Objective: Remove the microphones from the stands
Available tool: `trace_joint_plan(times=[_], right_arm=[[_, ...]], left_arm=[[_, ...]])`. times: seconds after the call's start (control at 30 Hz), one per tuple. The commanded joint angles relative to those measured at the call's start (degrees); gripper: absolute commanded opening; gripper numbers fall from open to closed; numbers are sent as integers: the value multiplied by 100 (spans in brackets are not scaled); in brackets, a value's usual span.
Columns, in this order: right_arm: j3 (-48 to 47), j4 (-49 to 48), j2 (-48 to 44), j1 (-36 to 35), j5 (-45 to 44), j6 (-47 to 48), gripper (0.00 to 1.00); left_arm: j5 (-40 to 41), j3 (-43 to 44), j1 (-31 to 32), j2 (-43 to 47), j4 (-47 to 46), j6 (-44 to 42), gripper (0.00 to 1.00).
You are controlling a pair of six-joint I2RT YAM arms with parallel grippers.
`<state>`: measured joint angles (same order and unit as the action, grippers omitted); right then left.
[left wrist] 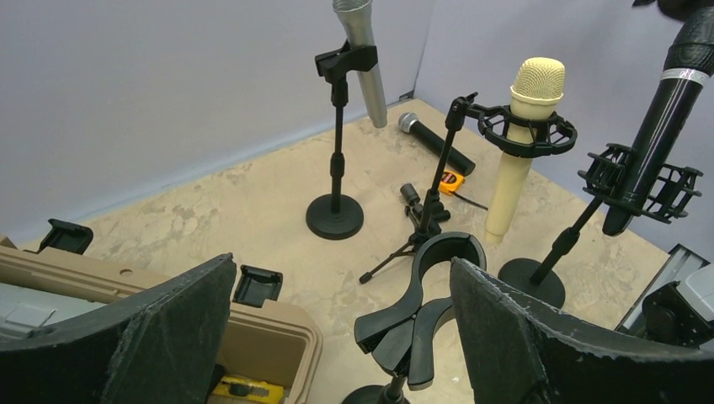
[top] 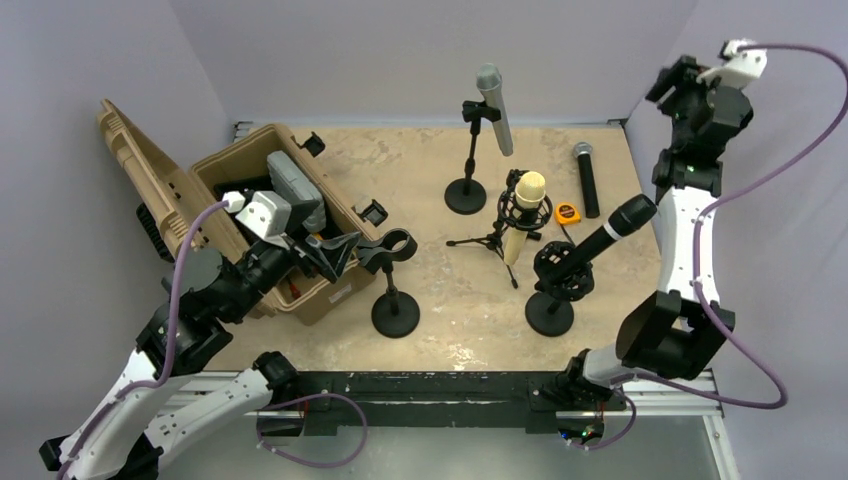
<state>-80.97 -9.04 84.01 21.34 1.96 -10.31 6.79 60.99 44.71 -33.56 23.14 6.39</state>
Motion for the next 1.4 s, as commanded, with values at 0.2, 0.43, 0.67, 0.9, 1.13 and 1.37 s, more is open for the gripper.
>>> trace_joint_plan(times=[0.2, 0.43, 0.67, 0.9, 1.13, 1.37], right_arm=[[-1694, -80, -743, -1670, 705, -46, 63], [-1465, 21, -1294, -2750, 1446, 327, 65], [-227, 63, -1807, -4880, 1839, 346, 67], [497, 8, -1785, -6476, 1402, -192, 72], [512, 204, -1805, -6712, 1012, -55, 74], [488, 72, -2050, -6710, 801, -8, 74]], left_arm=[[-548, -170, 24, -246, -472, -281, 98], [-1143, -134, 22, -641, -397, -458, 95], [-1327, 274, 21, -997, 342, -470, 90], [-1171, 672, 24, -630, 919, -307, 95], [-722, 1368, 18, -873, 1958, 186, 81], [-543, 2125, 12, -1678, 2478, 676, 71]])
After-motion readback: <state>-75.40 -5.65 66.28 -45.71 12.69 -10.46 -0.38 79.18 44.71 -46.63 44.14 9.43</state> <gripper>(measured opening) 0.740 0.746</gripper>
